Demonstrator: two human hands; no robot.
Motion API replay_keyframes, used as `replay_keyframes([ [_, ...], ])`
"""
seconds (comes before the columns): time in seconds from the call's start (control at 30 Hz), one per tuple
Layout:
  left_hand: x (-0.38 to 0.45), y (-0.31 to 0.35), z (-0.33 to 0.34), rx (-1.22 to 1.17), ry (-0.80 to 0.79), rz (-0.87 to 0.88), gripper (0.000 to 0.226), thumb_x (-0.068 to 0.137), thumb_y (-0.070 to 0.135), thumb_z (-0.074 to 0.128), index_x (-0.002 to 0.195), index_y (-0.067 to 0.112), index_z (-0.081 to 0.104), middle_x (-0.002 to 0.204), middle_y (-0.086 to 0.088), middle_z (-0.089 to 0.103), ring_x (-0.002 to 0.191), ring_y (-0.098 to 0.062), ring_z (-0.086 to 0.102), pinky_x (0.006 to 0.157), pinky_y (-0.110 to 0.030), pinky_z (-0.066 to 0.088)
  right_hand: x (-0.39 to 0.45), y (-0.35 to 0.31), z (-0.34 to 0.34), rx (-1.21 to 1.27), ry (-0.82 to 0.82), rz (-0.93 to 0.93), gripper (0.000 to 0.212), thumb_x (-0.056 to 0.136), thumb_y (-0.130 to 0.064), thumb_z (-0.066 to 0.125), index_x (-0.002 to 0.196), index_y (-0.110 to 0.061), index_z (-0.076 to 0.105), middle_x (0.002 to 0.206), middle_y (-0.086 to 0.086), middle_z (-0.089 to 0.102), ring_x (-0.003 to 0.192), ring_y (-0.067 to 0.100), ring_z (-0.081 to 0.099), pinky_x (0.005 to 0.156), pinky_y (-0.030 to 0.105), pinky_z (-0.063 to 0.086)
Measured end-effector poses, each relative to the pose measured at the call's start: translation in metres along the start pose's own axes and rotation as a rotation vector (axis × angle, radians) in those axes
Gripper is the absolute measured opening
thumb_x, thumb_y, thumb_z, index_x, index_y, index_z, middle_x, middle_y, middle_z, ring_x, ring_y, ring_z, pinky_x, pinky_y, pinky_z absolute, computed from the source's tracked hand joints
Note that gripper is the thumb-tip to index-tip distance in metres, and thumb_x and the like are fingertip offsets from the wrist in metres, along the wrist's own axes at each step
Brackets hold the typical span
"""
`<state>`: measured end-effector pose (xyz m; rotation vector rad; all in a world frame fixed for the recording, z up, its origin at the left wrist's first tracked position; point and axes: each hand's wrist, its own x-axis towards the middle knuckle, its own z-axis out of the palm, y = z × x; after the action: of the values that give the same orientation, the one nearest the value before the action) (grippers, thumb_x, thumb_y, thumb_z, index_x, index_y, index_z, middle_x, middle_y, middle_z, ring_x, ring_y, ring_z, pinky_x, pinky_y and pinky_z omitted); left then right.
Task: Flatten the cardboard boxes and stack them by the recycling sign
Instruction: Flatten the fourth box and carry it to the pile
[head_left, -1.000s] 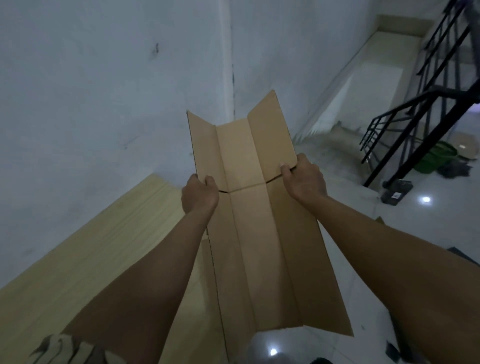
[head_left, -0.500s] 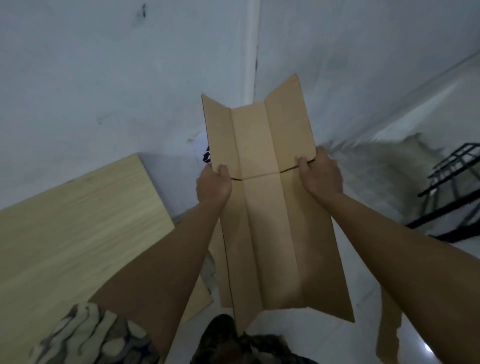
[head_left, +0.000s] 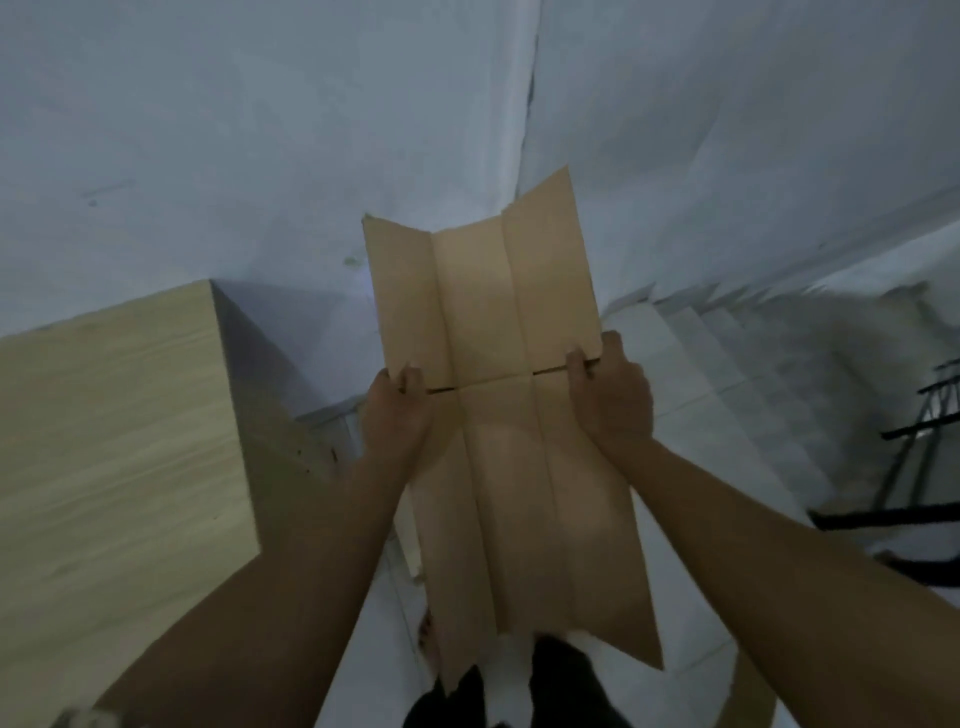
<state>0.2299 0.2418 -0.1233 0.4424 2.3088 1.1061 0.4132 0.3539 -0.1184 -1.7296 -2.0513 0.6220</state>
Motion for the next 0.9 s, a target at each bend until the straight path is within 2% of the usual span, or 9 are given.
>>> replay_keyframes([
  [0.1,0.008,-0.022,0.027,-0.078,0.126,-0.181,0.042,0.1,0.036,0.044,0.123,0.003,0.057,0.113,-0.014,0.06,0.107,-0.028,0.057,0.083,-0.032,0.04,0.021,0.021,0.038,-0.015,-0.065,-0.073,0.04,0.1,-0.047,0.045,0.117,-0.011,0.049,0.088,0.017,0.066,0.081,0.037,0.063,0.065,0.038,0.044],
  [0.2,0.015,-0.053,0.056,-0.111,0.218,-0.227,0.042,0.101,0.034,0.046,0.123,0.002,0.06,0.119,-0.017,0.063,0.114,-0.031,0.057,0.076,-0.021,0.033,0.035,0.044,0.076,-0.031,-0.143,-0.119,0.04,0.1,-0.049,0.044,0.115,-0.012,0.048,0.084,0.014,0.066,0.077,0.036,0.064,0.061,0.037,0.044],
  [0.3,0.03,-0.089,0.078,-0.13,0.29,-0.288,0.043,0.101,0.035,0.046,0.131,0.005,0.057,0.131,-0.015,0.06,0.122,-0.032,0.053,0.083,-0.019,0.029,0.05,0.065,0.121,-0.032,-0.217,-0.138,0.041,0.1,-0.051,0.043,0.114,-0.013,0.048,0.085,0.013,0.068,0.076,0.036,0.065,0.064,0.039,0.05],
  [0.47,0.074,-0.163,0.12,-0.129,0.312,-0.344,0.048,0.1,0.039,0.048,0.134,0.005,0.055,0.134,-0.014,0.058,0.124,-0.033,0.052,0.095,-0.026,0.035,0.065,0.104,0.209,-0.014,-0.287,-0.148,0.043,0.099,-0.052,0.044,0.115,-0.013,0.048,0.088,0.014,0.067,0.08,0.036,0.064,0.065,0.04,0.05],
  [0.63,0.132,-0.255,0.169,-0.13,0.348,-0.357,0.046,0.098,0.04,0.051,0.124,0.004,0.061,0.125,-0.015,0.063,0.114,-0.032,0.059,0.094,-0.032,0.046,0.066,0.155,0.315,0.039,-0.307,-0.125,0.041,0.1,-0.049,0.044,0.116,-0.012,0.049,0.088,0.013,0.068,0.079,0.036,0.064,0.066,0.041,0.053],
  [0.7,0.147,-0.289,0.186,-0.127,0.375,-0.344,0.044,0.098,0.039,0.054,0.119,0.002,0.062,0.121,-0.017,0.065,0.111,-0.032,0.06,0.088,-0.028,0.044,0.061,0.176,0.351,0.075,-0.335,-0.097,0.038,0.1,-0.045,0.046,0.114,-0.011,0.05,0.083,0.009,0.065,0.075,0.032,0.063,0.062,0.037,0.051],
  [0.77,0.162,-0.327,0.204,-0.091,0.401,-0.356,0.047,0.098,0.036,0.054,0.126,-0.002,0.058,0.128,-0.02,0.06,0.118,-0.035,0.056,0.09,-0.03,0.041,0.056,0.201,0.395,0.093,-0.362,-0.083,0.035,0.101,-0.042,0.047,0.113,-0.009,0.051,0.079,0.004,0.061,0.071,0.029,0.062,0.057,0.032,0.047],
  [0.9,0.198,-0.403,0.237,-0.081,0.364,-0.414,0.056,0.097,0.042,0.053,0.136,0.002,0.051,0.14,-0.015,0.053,0.126,-0.032,0.05,0.102,-0.03,0.037,0.056,0.241,0.475,0.117,-0.391,-0.067,0.037,0.101,-0.044,0.046,0.116,-0.011,0.052,0.093,0.01,0.067,0.08,0.033,0.064,0.067,0.04,0.055],
])
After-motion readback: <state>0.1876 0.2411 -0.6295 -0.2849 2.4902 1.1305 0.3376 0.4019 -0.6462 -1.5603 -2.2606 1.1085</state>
